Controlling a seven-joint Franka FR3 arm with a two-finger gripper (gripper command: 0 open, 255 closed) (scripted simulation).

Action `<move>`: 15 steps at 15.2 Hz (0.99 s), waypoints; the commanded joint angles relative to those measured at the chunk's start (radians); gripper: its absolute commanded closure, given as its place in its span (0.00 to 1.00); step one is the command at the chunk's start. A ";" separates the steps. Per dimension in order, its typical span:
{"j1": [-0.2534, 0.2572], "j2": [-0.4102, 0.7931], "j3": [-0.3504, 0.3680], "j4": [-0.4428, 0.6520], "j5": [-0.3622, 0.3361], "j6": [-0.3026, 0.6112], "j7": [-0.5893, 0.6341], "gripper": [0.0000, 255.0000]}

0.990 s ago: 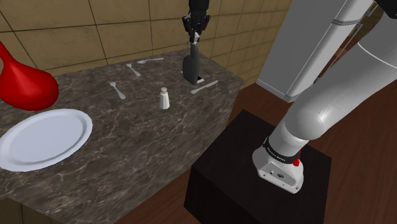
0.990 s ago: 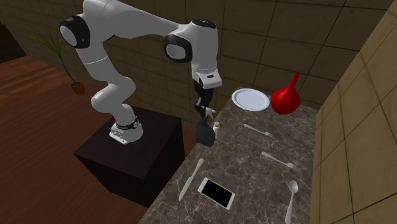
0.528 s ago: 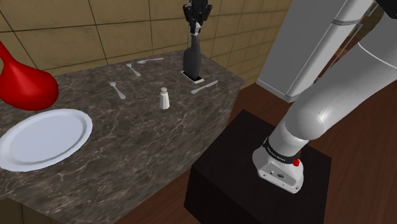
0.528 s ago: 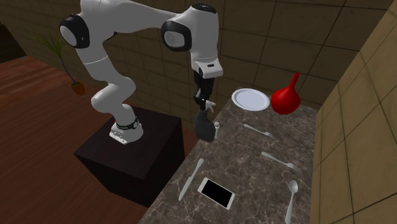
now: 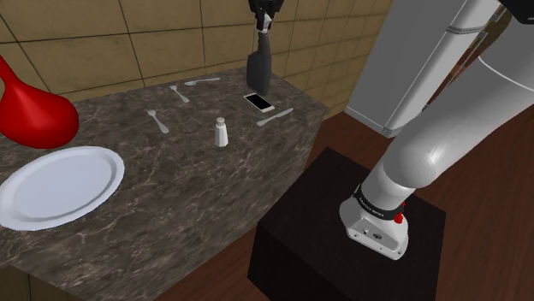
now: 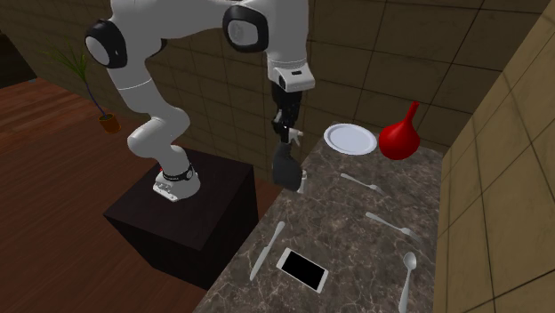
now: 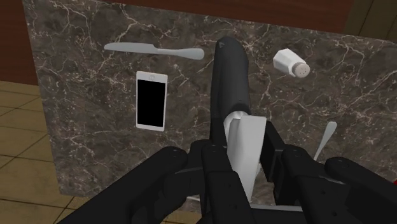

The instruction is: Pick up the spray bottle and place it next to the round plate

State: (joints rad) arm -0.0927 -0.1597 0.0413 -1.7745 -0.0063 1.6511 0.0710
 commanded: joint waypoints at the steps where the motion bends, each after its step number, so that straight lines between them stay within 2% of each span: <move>1: -0.001 0.003 -0.001 0.033 0.000 -0.030 -0.002 1.00; 15: -0.001 0.077 0.000 0.313 -0.003 -0.236 -0.002 1.00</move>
State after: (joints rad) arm -0.0934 -0.0911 0.0414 -1.4869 -0.0092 1.4319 0.0686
